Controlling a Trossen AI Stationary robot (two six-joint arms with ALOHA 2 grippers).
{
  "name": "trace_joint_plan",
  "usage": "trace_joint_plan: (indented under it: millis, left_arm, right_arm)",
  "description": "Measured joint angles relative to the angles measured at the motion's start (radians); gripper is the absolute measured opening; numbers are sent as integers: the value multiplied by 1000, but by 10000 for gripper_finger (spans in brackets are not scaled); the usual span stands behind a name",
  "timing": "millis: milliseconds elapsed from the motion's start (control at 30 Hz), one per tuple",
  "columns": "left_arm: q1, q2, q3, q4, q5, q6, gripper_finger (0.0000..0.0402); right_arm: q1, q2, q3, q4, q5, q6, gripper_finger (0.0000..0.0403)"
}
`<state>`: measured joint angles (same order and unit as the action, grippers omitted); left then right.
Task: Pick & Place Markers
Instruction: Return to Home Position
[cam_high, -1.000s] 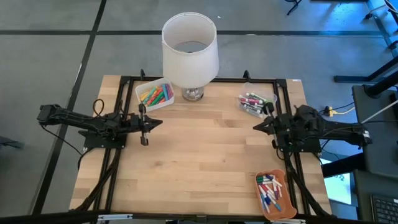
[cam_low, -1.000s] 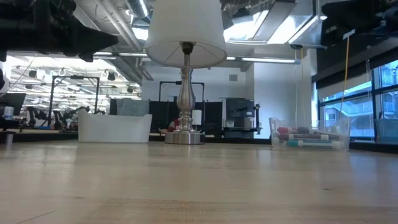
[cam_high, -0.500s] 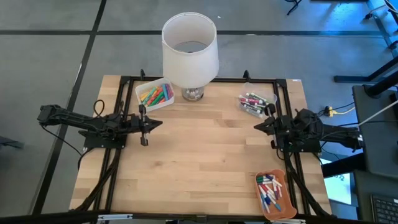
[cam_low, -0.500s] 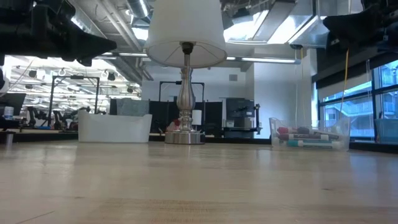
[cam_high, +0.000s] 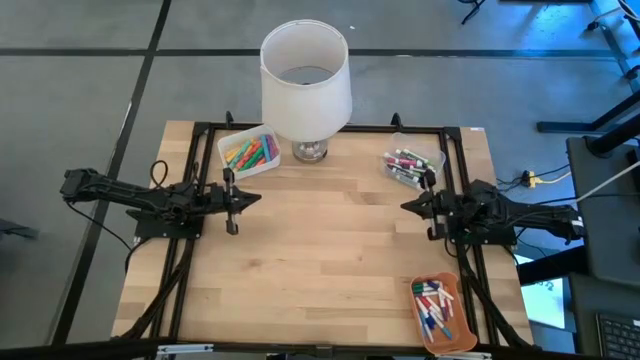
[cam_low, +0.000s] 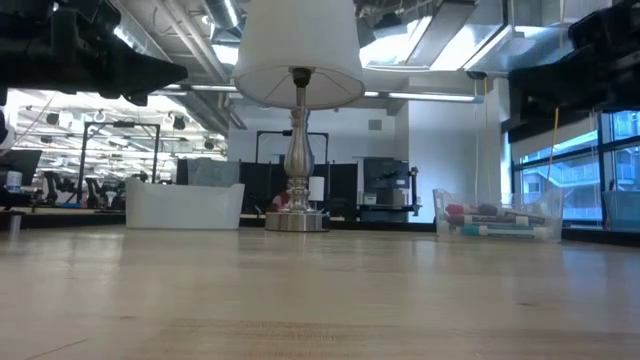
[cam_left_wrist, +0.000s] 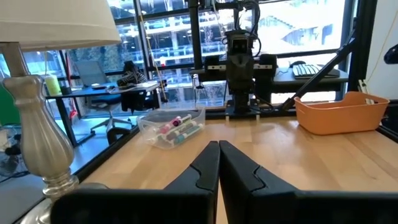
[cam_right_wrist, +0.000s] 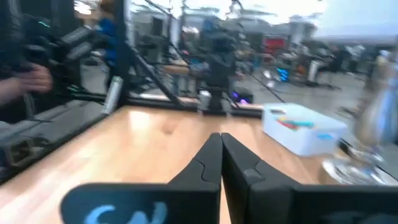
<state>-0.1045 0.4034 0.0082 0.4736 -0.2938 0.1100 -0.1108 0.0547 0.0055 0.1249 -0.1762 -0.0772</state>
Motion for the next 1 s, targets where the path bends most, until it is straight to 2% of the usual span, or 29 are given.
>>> trace_joint_plan:
  millis: [67,267,567,767,900,1000]
  left_arm:
    - [4,0,0,0,0,12,4]
    - [31,0,0,-39,-3,10,3]
    - [68,0,0,-106,16,-19,3]
    - [78,1,0,-218,21,-20,5]
    - [81,0,0,-185,71,-22,7]
    - [81,0,0,-181,147,-25,7]
  right_arm:
    - [-3,15,0,-1,48,4,4]
    - [-8,28,0,54,43,8,4]
    - [-8,29,0,-3,67,-91,4]
    - [-8,29,0,-18,53,-182,7]
    - [-8,29,0,-26,53,-214,18]
    - [-8,29,0,-26,53,-215,25]
